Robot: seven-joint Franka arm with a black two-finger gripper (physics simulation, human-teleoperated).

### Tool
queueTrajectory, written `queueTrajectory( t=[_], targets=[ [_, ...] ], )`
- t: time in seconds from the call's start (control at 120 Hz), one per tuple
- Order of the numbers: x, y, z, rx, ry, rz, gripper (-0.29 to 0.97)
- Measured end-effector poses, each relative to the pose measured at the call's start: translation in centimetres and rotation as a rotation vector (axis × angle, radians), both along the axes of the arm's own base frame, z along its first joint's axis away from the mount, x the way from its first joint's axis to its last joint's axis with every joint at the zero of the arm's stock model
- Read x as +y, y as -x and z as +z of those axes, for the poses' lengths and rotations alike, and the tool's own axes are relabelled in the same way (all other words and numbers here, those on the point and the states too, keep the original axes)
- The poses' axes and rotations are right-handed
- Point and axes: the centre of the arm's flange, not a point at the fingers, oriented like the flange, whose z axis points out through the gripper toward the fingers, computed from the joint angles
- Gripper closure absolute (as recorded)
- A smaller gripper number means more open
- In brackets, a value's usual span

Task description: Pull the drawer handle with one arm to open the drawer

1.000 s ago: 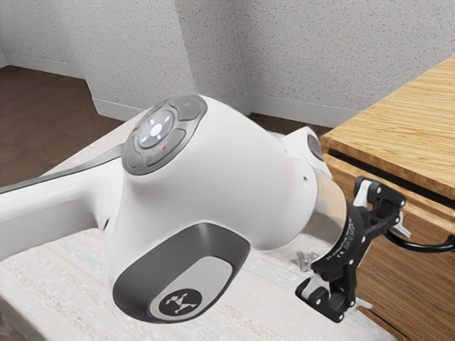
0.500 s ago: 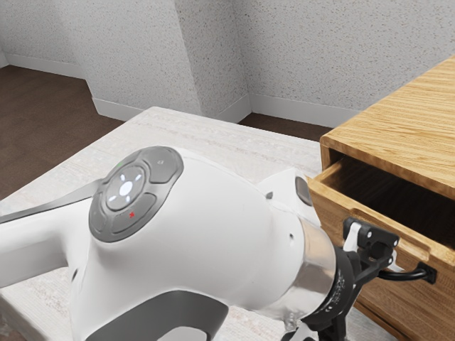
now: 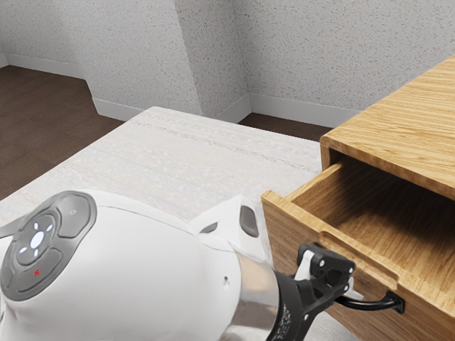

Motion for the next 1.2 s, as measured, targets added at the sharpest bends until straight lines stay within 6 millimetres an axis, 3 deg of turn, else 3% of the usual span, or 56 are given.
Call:
queueTrajectory(
  t=[0.6,0.833,1.017,1.2],
  targets=[
    [1.6,5.8,-0.7,-0.013,0.013,-0.001,0.0],
    [1.5,8.6,-0.5,-0.036,0.017,-0.014,0.0],
    [2.7,11.2,-1.0,-0.055,0.018,-0.004,0.0],
    [3.9,13.9,2.4,-0.108,0.059,0.002,0.0]
  ],
)
